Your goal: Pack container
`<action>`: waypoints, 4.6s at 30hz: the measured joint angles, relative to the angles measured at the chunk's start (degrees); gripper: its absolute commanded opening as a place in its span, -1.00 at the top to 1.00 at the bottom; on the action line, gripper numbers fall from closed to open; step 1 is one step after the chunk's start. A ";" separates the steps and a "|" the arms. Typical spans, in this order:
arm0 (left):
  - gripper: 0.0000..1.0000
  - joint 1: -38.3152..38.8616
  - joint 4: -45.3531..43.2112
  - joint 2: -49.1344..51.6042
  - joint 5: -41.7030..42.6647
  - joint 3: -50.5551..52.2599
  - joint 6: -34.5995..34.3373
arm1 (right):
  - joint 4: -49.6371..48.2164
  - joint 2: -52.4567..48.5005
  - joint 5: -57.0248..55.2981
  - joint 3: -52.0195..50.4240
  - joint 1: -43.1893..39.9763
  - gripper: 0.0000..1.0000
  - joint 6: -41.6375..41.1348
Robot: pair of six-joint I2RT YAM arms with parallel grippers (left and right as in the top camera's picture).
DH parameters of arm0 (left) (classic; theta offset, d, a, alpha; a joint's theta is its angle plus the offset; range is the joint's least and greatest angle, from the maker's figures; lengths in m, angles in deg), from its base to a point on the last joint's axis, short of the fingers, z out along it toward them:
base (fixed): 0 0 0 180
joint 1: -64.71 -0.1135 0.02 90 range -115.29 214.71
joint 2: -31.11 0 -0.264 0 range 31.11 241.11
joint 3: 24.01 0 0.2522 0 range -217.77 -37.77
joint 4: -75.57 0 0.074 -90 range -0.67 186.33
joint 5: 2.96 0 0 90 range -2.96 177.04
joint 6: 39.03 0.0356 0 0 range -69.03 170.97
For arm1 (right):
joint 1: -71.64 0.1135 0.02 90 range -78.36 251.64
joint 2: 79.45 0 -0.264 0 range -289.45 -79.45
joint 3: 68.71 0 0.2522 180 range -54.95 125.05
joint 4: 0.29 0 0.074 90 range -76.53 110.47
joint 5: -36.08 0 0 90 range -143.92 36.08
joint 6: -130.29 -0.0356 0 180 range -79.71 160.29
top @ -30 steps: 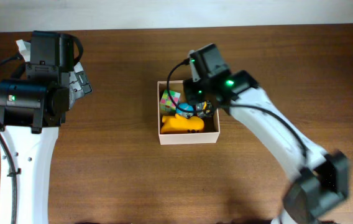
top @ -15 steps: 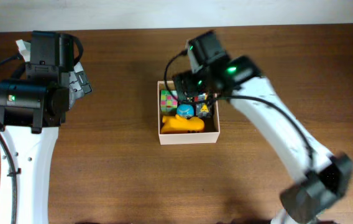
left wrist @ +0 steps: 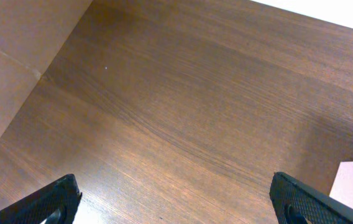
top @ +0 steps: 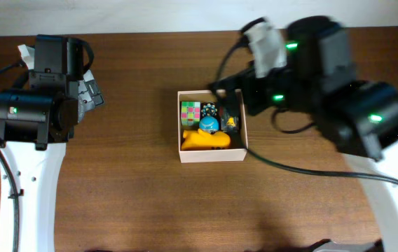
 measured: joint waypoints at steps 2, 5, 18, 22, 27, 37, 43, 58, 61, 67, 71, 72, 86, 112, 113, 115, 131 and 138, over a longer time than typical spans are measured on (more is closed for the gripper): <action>-0.98 0.00 0.02 0.00 0.00 0.00 0.00 | 0.72 2.67 0.20 -0.11 -4.55 -0.97 0.76; -0.99 0.00 0.00 0.00 0.00 0.00 0.00 | 4.72 8.96 -0.15 -0.13 -12.50 -0.98 1.44; -0.98 0.00 0.11 0.00 -0.02 0.00 0.00 | 7.08 40.92 -1.79 -20.13 -28.39 -0.97 10.34; -0.98 0.00 0.13 0.00 -0.02 0.00 0.00 | -3.10 52.59 -1.42 -39.12 -28.41 -0.97 11.08; -0.99 0.00 0.11 0.00 -0.02 0.00 0.02 | -8.24 64.39 -0.63 -58.77 -28.44 -0.97 11.28; -0.99 0.00 0.11 0.00 -0.02 0.00 0.00 | -21.40 79.28 -0.22 -87.69 -28.44 -0.97 11.28; -0.99 0.00 0.11 0.00 -0.02 0.00 0.00 | -26.80 83.97 -0.22 -98.95 -28.44 -0.97 11.23; -0.98 0.00 0.11 0.00 -0.02 0.00 0.00 | -27.45 85.29 -0.76 -106.29 -28.44 -0.97 11.30; -0.99 0.00 0.11 0.00 -0.02 0.00 0.00 | -27.45 85.29 -0.92 -106.29 -28.44 -0.97 11.30; -0.98 0.00 0.11 0.00 -0.02 0.00 0.00 | -27.43 85.29 -0.92 -106.29 -28.44 -0.97 11.30; -0.98 0.00 0.09 -0.02 0.00 0.00 0.00 | -27.43 85.29 -0.92 -106.29 -28.44 -0.97 11.28; -0.99 0.00 0.09 -0.04 0.00 0.02 0.00 | -27.45 85.29 -0.92 -106.29 -28.44 -0.97 11.28; -0.99 -0.98 -7.80 -32.94 -0.87 34.77 0.09 | -27.52 85.29 -0.94 -106.31 -28.44 -0.97 11.28; -0.98 -5.44 -58.88 -80.83 19.19 99.58 2.82 | -27.47 85.29 -1.20 -106.31 -28.44 -0.97 11.30; -0.99 -5.35 -58.88 -81.85 19.47 99.71 2.82 | -27.47 85.29 -1.22 -106.31 -28.44 -0.97 11.32; -0.99 -4.85 -58.90 -83.36 19.87 99.78 2.82 | -27.47 85.29 -1.20 -106.31 -28.44 -0.97 11.30; -0.99 -3.02 -58.01 -83.71 20.70 99.89 2.82 | -27.47 85.29 -1.20 -106.31 -28.44 -0.97 11.28; -0.98 -3.02 -58.01 -83.71 20.70 99.89 2.82 | -27.47 85.29 -1.20 -106.31 -28.44 -0.97 11.30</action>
